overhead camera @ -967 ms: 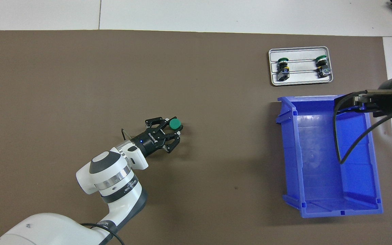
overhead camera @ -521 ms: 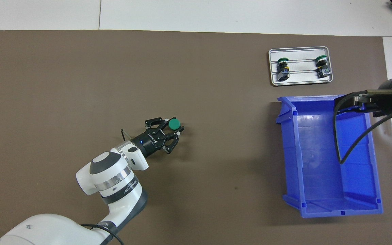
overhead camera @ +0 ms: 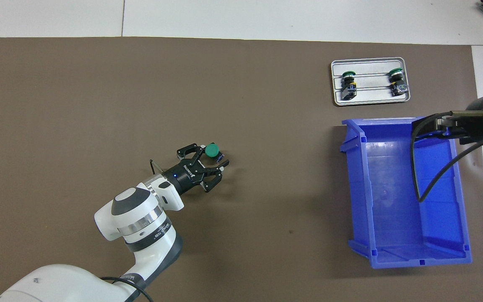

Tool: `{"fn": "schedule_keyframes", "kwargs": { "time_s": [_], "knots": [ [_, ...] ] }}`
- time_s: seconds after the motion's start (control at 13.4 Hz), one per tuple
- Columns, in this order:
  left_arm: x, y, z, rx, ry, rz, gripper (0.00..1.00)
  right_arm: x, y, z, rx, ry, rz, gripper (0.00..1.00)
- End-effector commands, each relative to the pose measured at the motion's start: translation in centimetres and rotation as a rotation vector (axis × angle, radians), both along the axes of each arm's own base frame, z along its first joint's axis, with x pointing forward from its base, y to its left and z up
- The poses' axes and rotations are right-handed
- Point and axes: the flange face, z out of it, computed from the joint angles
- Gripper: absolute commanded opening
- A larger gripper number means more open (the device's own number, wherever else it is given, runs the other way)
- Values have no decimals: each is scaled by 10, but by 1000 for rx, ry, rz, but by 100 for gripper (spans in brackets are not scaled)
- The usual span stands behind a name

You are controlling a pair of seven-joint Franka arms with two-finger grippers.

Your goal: Place and press button with both arms

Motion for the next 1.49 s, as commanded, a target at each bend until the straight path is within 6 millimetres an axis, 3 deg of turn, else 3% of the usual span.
{"fn": "schedule_keyframes", "kwargs": {
  "time_s": [0.0, 0.37, 0.67, 0.89, 1.04, 1.34, 1.41],
  "knots": [
    [-22, 11, -33, 93, 74, 6, 81, -6, -3, 2, 20, 1, 16, 100],
    [-17, 5, -28, 81, 65, 3, 84, -6, -3, 2, 20, 1, 16, 100],
    [-13, -8, -16, 50, 68, 0, 98, -6, -3, 2, 20, 1, 15, 100],
    [-9, -14, -8, 76, 61, 6, 98, -6, -3, 2, 20, 1, 15, 100],
    [-7, -17, 3, 107, 51, 13, 98, -6, -3, 2, 20, 1, 16, 100],
    [-4, -28, 45, 218, 40, 62, 98, -6, -3, 2, 20, 1, 16, 100],
    [-4, -28, 45, 223, 41, 63, 98, -6, -3, 2, 20, 1, 16, 100]
  ]
}}
